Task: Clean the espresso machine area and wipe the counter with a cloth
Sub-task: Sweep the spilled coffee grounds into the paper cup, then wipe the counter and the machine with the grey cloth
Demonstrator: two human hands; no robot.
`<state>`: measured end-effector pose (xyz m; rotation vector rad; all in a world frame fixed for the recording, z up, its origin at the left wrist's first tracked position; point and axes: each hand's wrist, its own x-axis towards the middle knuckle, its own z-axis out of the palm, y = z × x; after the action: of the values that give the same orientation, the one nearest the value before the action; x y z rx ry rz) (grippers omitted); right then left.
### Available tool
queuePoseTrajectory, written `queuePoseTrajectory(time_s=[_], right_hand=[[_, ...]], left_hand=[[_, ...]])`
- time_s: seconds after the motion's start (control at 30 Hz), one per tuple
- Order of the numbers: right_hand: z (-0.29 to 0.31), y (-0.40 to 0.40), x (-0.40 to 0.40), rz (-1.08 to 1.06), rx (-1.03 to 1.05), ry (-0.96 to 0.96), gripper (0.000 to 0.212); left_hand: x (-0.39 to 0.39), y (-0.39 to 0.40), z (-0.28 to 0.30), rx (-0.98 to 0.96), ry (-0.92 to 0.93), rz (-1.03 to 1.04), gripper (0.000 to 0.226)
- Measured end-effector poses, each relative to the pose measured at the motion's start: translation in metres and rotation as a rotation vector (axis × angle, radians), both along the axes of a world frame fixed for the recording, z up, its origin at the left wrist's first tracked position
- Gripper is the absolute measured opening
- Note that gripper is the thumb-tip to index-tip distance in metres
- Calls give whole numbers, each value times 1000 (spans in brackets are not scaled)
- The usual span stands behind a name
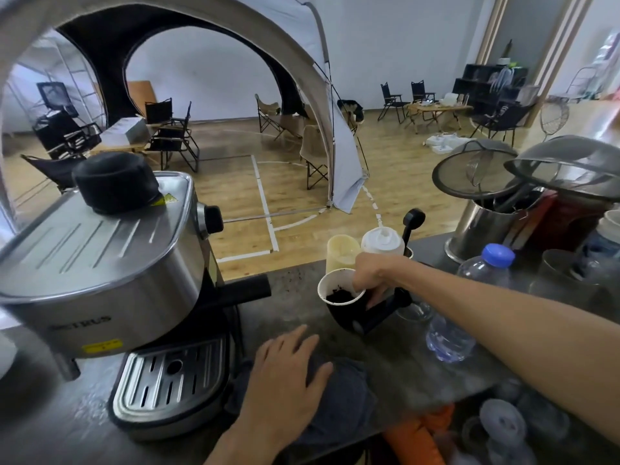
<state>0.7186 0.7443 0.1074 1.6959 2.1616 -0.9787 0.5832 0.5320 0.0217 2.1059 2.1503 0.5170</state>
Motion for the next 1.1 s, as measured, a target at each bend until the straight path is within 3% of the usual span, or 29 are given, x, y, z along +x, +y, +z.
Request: queuePoseTrajectory(time_s=[0.1,0.23,0.37,0.43,0.47,0.53,0.6,0.67,0.73,0.83,0.9,1.03,1.1], right_hand=[[-5,4,2,55,104,-59,14],[-2,3,7,161,392,-162,17],[17,-38,16,228,744,-186,6],[6,-88,24,264,1004,24,11],[-4,-118,29,274,1038,176,14],[-33,-172,38,317,883,257,26],[-75,-204,43,354,621,153,63],[-95,-225,43,378,600,107,85],[-108,-234,45,302,682,209,77],[-118,-229,57,162,786,522,52],[-109,-217,59,73,826,640,48],[-118,-200,55,165,751,464,52],[-132,-200,60,249,660,440,58]], left_hand=[[-11,-9,1,-29,34,-42,62],[-19,-17,-5,-119,-8,-106,72],[-23,-24,-17,-144,-12,-149,76],[-21,-23,-20,-133,-2,-152,76],[-20,-22,-21,-107,9,-148,75],[-15,-21,-21,-40,32,-135,69],[-11,-25,-18,4,19,-129,61],[-8,-32,-16,41,5,-120,54],[-3,-40,-13,64,-22,-107,50],[6,-42,0,115,-135,-94,48],[8,-34,12,221,-178,-28,49],[32,-25,10,185,26,319,42],[54,-24,-3,124,-13,471,41]])
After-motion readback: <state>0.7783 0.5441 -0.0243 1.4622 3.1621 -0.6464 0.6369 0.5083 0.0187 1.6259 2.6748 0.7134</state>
